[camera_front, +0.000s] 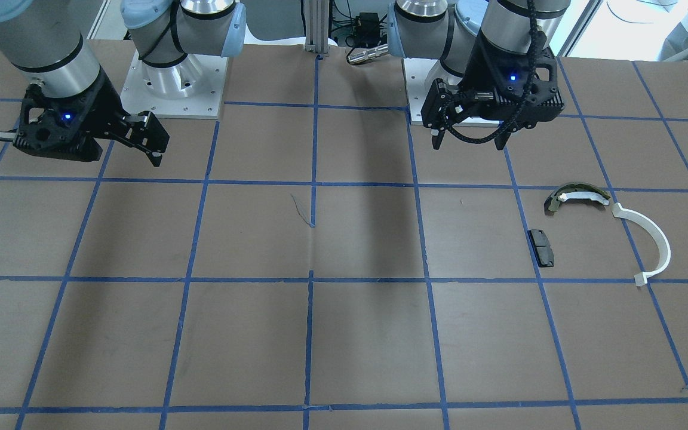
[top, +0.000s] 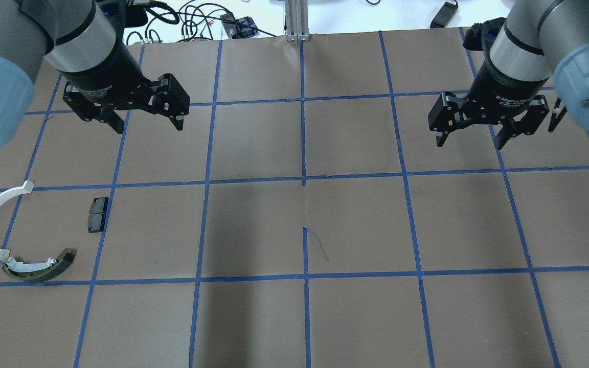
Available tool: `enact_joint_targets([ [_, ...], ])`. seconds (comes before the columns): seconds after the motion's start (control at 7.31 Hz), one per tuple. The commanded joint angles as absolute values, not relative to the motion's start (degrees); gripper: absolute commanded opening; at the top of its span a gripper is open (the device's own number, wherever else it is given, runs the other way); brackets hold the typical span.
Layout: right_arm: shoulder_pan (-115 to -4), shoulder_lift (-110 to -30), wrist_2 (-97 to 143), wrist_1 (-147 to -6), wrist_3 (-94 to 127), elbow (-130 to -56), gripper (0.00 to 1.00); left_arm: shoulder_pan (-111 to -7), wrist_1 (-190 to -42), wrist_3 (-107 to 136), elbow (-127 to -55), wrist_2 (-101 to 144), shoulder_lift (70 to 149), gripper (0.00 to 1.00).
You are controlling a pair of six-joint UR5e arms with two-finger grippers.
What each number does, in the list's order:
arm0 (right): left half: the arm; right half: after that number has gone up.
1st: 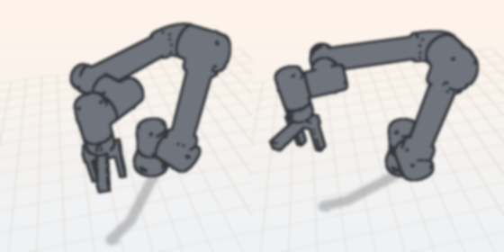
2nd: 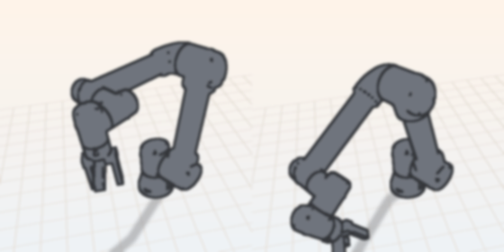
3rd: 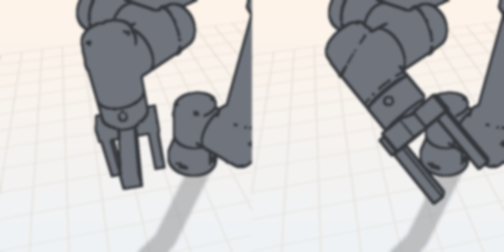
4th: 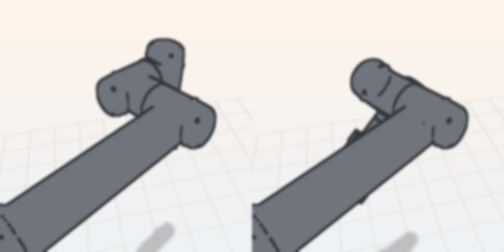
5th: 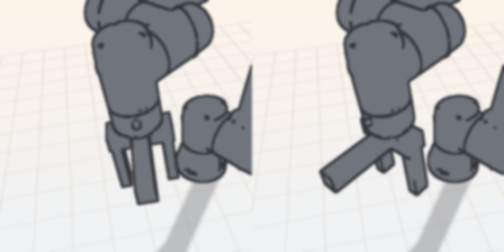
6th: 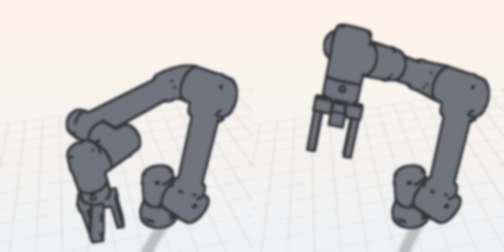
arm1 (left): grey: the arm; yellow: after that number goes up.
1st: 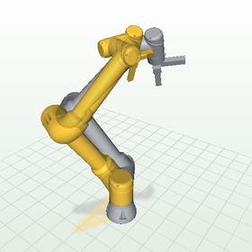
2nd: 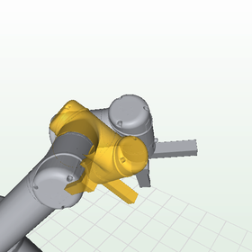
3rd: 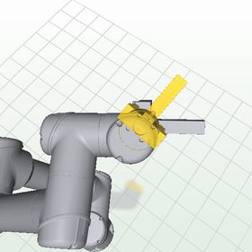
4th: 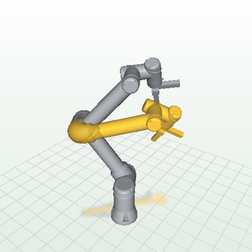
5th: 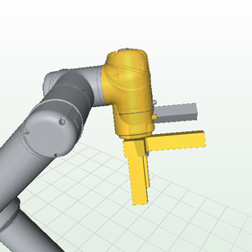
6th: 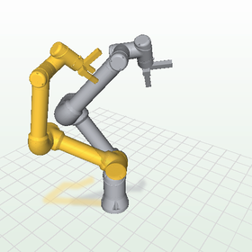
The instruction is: Place bearing gear from tray to pile
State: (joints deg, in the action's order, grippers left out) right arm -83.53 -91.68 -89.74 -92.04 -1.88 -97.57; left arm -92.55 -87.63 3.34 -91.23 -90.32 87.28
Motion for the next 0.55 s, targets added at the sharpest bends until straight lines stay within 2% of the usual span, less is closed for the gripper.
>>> enact_joint_targets([
  [0.0, -75.19, -90.62, -89.91, -92.20, -18.20, -97.56, 1.00, -92.55, -87.63, 3.34, -91.23, -90.35, 87.19, 1.00],
  [0.41, -64.02, -87.91, -89.99, -97.44, -41.30, -97.47, 1.00, -92.55, -87.63, 3.34, -91.23, -90.26, 87.19, 1.00],
])
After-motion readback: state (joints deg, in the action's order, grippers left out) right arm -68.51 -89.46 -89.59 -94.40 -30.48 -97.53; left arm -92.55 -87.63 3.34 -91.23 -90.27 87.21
